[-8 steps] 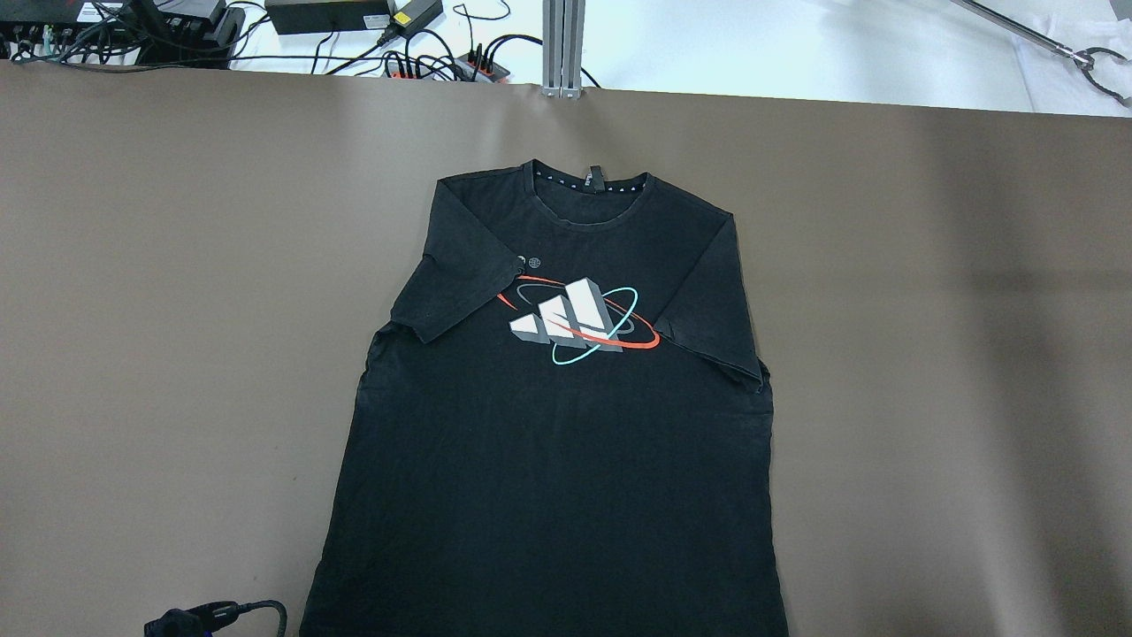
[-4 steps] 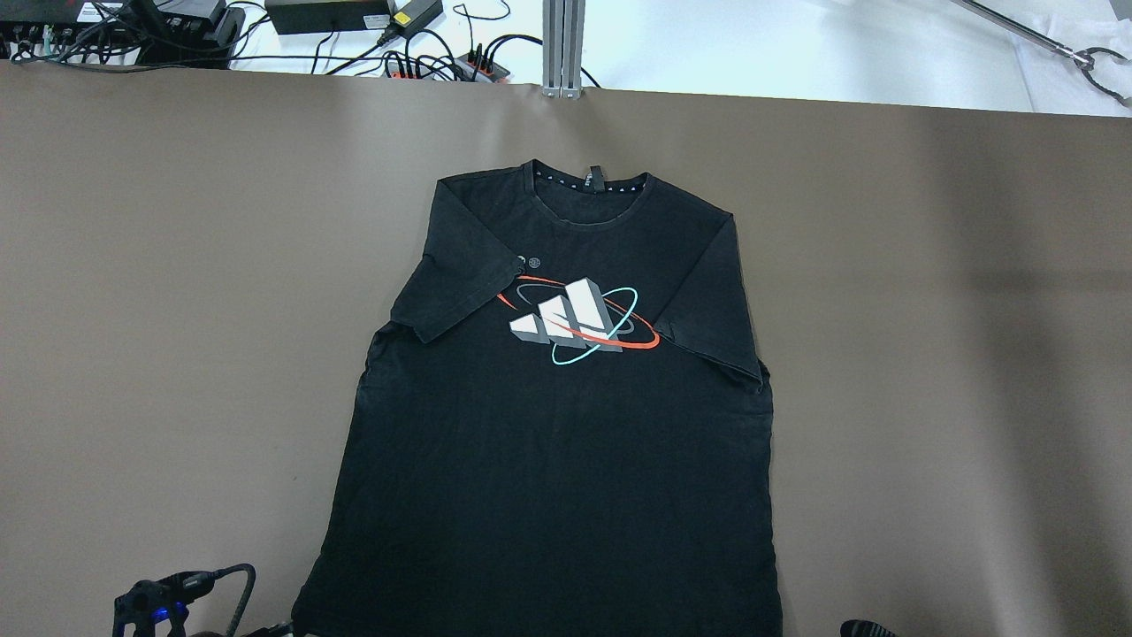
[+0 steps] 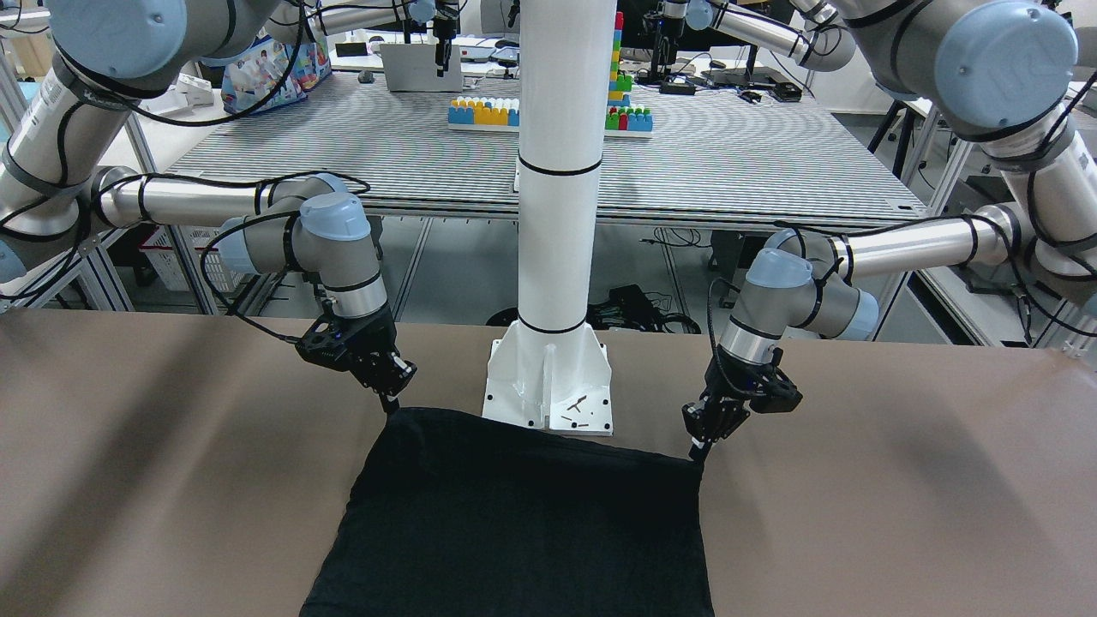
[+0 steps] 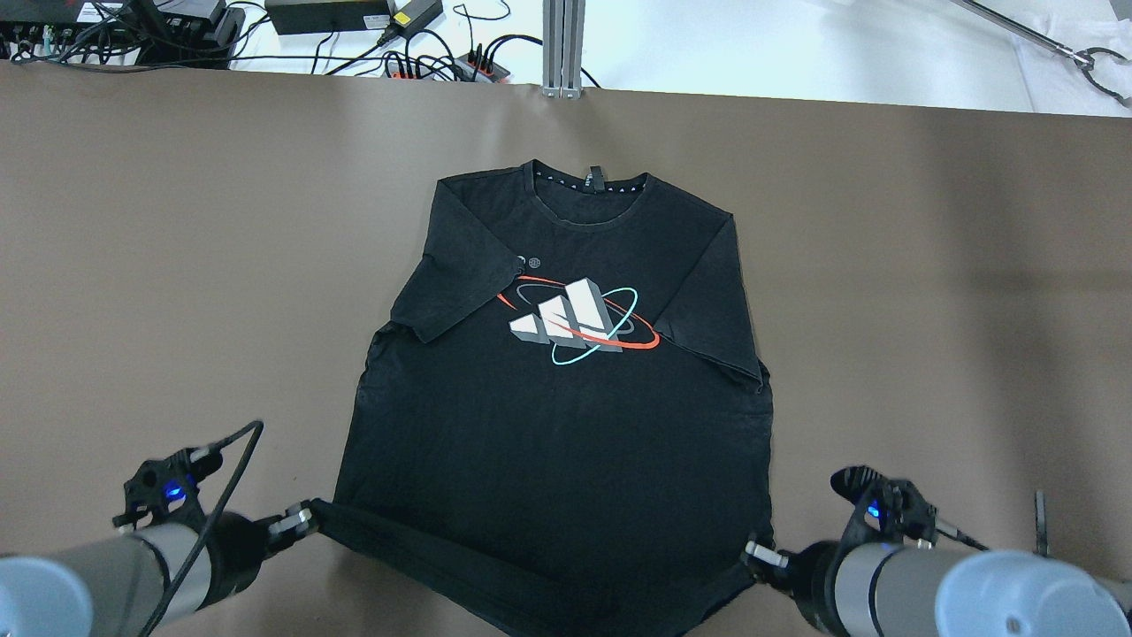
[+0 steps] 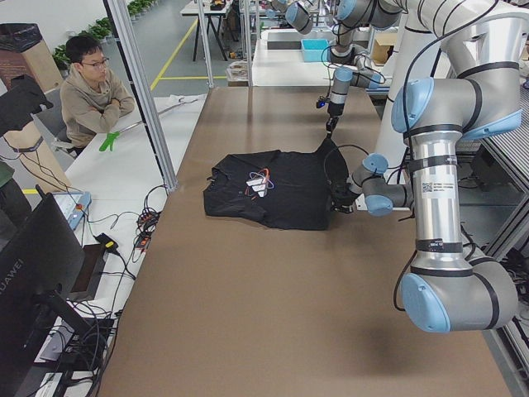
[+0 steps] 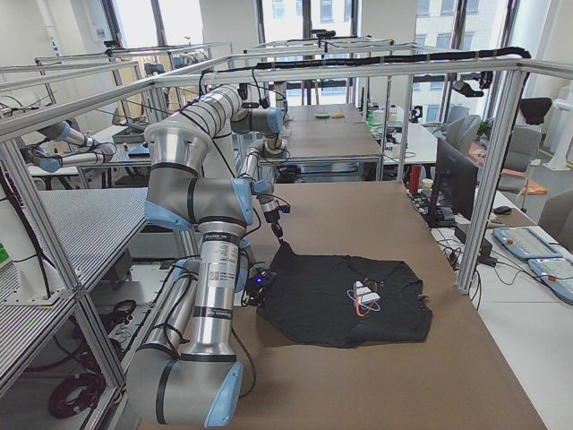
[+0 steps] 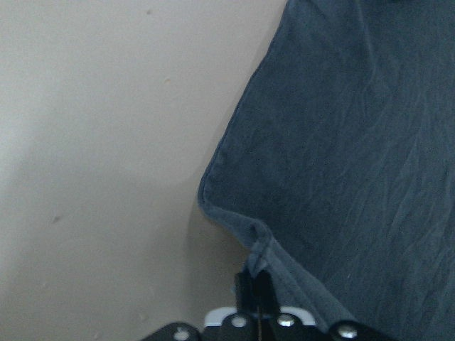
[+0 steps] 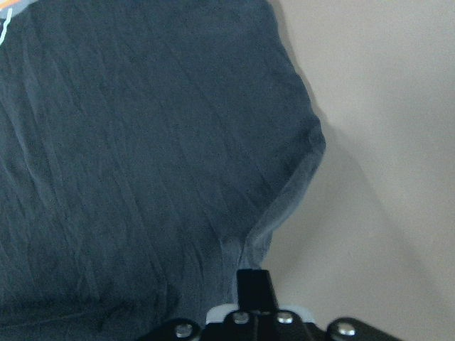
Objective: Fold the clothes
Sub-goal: 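Lift the hem with both grippers and carry it toward the collar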
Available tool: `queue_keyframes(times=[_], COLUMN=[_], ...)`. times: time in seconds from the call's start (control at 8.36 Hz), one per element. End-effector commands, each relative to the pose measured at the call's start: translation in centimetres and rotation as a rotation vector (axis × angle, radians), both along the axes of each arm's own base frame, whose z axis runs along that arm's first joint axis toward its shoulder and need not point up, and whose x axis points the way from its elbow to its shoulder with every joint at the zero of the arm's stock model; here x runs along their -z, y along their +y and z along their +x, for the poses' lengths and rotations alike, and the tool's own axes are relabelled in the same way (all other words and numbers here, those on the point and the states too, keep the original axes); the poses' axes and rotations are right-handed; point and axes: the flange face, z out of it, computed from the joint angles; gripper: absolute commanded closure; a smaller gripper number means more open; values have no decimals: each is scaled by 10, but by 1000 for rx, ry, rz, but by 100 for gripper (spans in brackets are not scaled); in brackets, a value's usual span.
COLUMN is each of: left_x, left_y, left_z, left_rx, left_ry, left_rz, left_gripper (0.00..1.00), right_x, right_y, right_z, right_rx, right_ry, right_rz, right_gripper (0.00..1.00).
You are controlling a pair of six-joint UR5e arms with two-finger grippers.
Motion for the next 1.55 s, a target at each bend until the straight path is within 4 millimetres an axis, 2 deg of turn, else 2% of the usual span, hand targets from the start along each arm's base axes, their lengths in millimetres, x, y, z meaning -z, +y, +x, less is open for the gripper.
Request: queue_keyframes(times=[0.0,0.12,0.24,0.36,0.48,0.6,0.72,0.84,0.96,1.08,1.2,1.44], left_x=[57,58,52,54,53,50,48,48,47,50,44,24], left_y=[-116,-155,-194,-231,-261,-282,-292,-294,-298,-311,-326,-346], left_z=[-1,4,5,5,-2,-12,-24,-26,-22,-16,-4,1], left_rx=[54,65,66,85,105,128,150,150,151,157,158,170], left_ry=[-84,-94,-120,-137,-144,-153,-156,-154,-158,-166,-170,-152], left_rz=[-17,-32,-39,-39,-60,-71,-76,-81,-86,-90,-87,-69], left_gripper=[100,100,100,100,100,100,100,100,100,100,100,100], right_x=[-9,-11,-7,-5,-6,-14,-20,-27,-40,-44,-51,-69], right_y=[-131,-181,-224,-260,-282,-298,-307,-313,-334,-364,-388,-425], right_z=[13,25,29,45,76,105,121,121,108,89,72,48], right_rx=[-4,-33,-71,-112,-122,-110,-96,-88,-82,-60,-55,-59], right_ry=[2,4,22,57,94,145,176,189,213,230,234,224], right_rz=[-32,-83,-106,-110,-67,-31,-16,-24,-48,-40,-37,-21], right_gripper=[100,100,100,100,100,100,100,100,100,100,100,100])
